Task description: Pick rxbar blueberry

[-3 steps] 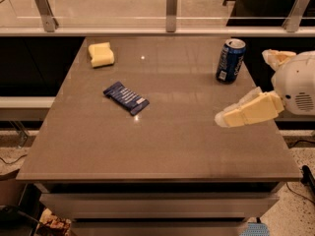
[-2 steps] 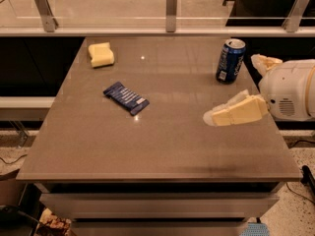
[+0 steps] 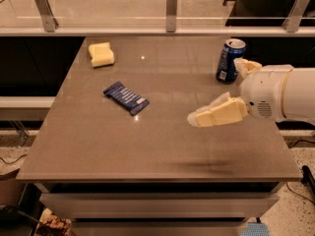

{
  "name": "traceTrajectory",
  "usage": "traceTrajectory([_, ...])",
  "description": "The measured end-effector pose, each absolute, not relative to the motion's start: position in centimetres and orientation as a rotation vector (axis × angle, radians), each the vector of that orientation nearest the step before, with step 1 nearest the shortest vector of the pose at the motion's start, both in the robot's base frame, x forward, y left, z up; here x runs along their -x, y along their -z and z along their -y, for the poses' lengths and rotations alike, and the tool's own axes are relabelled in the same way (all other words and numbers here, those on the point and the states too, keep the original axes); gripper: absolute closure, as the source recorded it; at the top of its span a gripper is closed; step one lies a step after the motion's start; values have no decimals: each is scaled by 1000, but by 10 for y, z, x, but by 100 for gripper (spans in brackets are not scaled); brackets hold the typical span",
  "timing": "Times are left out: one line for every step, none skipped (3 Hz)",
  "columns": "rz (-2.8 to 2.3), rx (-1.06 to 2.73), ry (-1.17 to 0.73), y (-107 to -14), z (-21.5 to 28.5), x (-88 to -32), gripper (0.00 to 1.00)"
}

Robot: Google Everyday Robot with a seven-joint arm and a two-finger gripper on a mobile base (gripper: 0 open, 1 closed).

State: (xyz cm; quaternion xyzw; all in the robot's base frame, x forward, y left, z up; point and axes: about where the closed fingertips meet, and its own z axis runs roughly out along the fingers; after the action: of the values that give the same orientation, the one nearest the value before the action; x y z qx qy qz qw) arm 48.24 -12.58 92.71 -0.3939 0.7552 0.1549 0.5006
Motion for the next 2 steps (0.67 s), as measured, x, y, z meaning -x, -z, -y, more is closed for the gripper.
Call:
traceTrajectory([-1827,944,-388,-917,118,-486,0])
traceTrajectory([-1819,925,-408,-904,110,-489,0])
